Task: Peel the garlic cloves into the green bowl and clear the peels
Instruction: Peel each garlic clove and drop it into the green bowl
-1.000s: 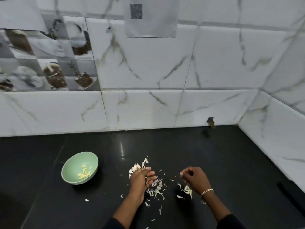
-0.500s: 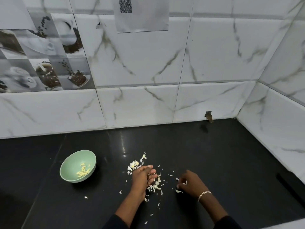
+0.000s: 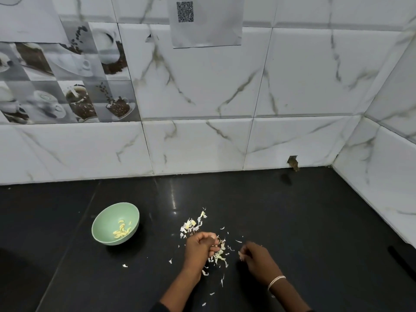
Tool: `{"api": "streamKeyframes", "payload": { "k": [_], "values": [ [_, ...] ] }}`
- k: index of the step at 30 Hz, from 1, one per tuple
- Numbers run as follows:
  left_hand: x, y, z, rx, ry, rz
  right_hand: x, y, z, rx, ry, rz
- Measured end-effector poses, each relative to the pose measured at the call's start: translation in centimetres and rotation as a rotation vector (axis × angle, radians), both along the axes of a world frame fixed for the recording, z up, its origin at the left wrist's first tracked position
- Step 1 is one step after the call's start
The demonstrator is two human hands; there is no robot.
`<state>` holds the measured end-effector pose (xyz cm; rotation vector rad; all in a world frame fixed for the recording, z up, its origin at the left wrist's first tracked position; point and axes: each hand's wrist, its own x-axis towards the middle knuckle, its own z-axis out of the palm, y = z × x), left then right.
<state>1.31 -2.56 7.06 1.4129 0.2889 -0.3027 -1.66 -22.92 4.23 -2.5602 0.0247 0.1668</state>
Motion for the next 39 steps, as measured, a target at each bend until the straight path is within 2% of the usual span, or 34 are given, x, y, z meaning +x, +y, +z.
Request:
{"api": "streamKeyframes", "payload": {
  "k": [2,6,12,16,21,24,31,39],
  "values": [
    [-0.2,0.3,0.2,0.03,-0.047,-0.052,0.6,1.1,1.6,0.236,-0.053,-0.076],
    [-0.1,0.9,1.3,0.029,-0.135,-0.145,2.1,3.8,4.6,0.424,-0.187,-0.023],
    [0.6,2.4,3.2,0.033,-0.195,-0.116,3.8,5.7,6.4,0.439,-0.296,0.04],
    [0.9,3.3,3.9,0.104,-0.254,-0.035,3.9,6.9,7.0,0.47,-0.265,0.058],
    [1.1,3.8,4.3,0.217,-0.331,-0.018,4.1,7.4,7.5,0.359,-0.225,0.062],
    [0.9,3.7,4.5,0.235,-0.346,-0.003,4.1,7.7,7.7,0.366,-0.247,0.041],
    [1.2,3.5,4.3,0.29,-0.372,-0.071,4.1,8.1,7.6,0.398,-0.265,-0.024],
    [0.9,3.4,4.7,0.177,-0.333,-0.093,3.9,8.0,8.1,0.492,-0.216,-0.061]
  ]
}}
